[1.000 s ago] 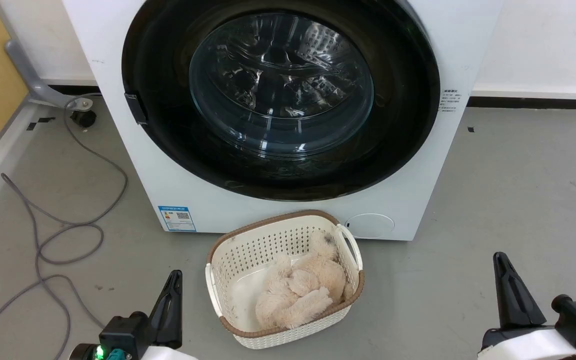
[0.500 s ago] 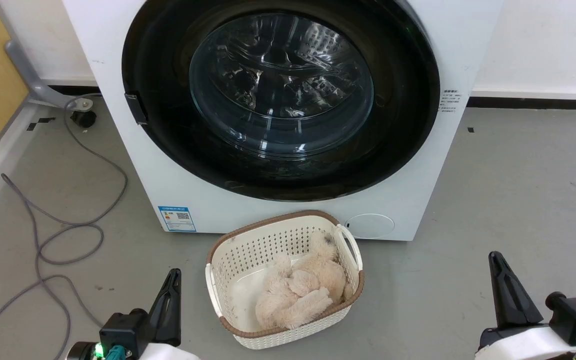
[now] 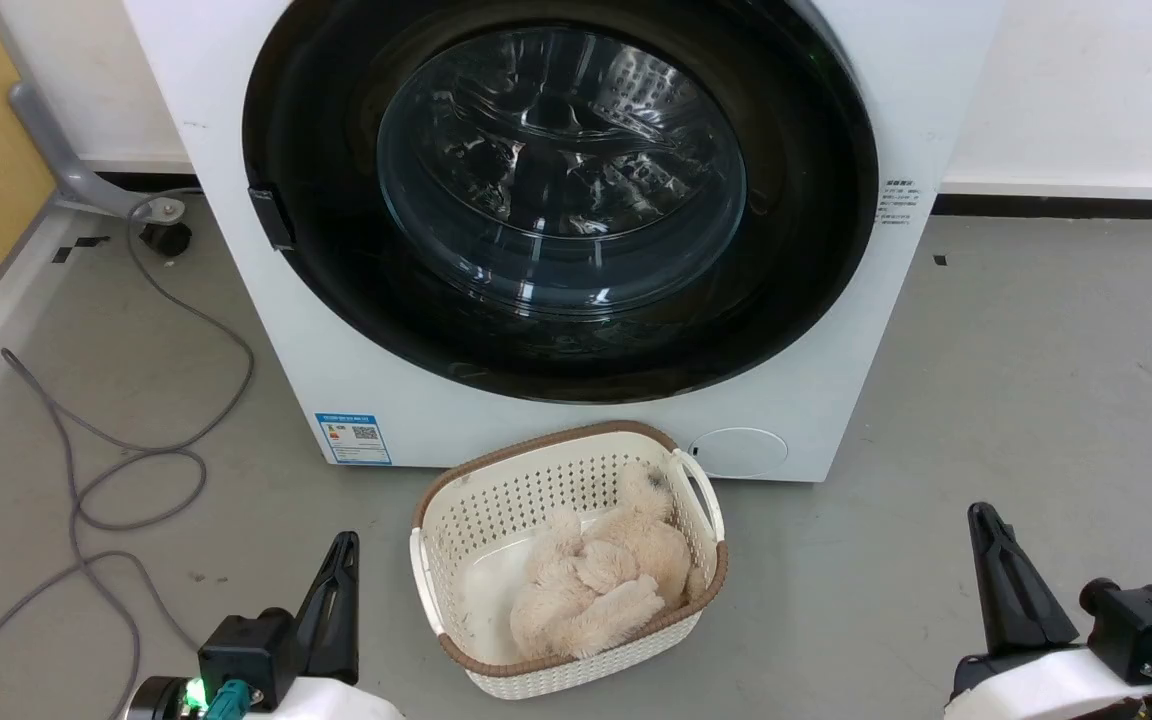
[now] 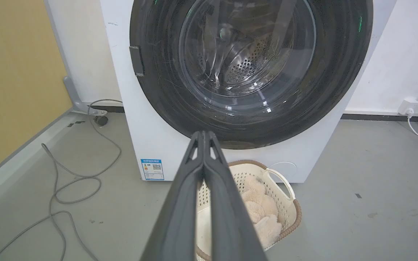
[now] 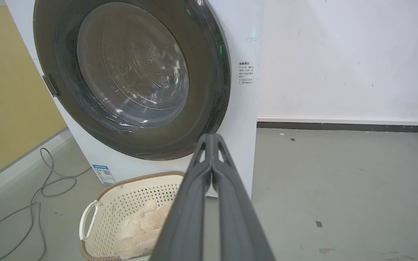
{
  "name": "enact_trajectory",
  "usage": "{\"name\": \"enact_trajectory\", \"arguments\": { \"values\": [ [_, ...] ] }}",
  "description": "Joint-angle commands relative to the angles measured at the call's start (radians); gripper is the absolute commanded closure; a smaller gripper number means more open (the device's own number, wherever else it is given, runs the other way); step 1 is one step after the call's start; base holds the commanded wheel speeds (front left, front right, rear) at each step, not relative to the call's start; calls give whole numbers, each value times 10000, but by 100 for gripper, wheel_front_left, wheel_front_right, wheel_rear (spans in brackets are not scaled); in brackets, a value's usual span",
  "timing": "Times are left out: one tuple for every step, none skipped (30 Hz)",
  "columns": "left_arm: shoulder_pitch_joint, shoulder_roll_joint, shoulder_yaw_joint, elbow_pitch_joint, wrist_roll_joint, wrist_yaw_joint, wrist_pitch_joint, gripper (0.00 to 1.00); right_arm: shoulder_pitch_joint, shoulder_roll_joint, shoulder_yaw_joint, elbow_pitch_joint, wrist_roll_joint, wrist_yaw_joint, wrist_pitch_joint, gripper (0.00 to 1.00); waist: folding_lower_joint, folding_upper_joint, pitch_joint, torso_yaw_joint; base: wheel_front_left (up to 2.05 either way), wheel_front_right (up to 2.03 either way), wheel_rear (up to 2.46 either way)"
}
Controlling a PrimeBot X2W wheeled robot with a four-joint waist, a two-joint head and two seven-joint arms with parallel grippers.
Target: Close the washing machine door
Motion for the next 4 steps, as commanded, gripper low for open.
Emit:
{"name": "enact_trajectory", "arguments": {
  "values": [
    [-131, 1, 37, -67, 110, 60, 57, 100, -86, 49, 22, -91, -89, -3, 46, 100, 0, 0, -1, -2, 0, 0, 0],
    [-135, 1, 41, -77, 120, 63, 77, 100, -88, 51, 26, -100, -105, -3, 66, 100, 0, 0, -1, -4, 0, 0, 0],
    [-140, 1, 45, -87, 131, 66, 98, 100, -91, 53, 31, -110, -121, -3, 87, 100, 0, 0, -2, -5, 0, 0, 0],
    [-145, 1, 50, -98, 142, 70, 118, 100, -93, 55, 35, -120, -138, -3, 107, 100, 0, 0, -3, -7, 0, 0, 0]
  ]
}}
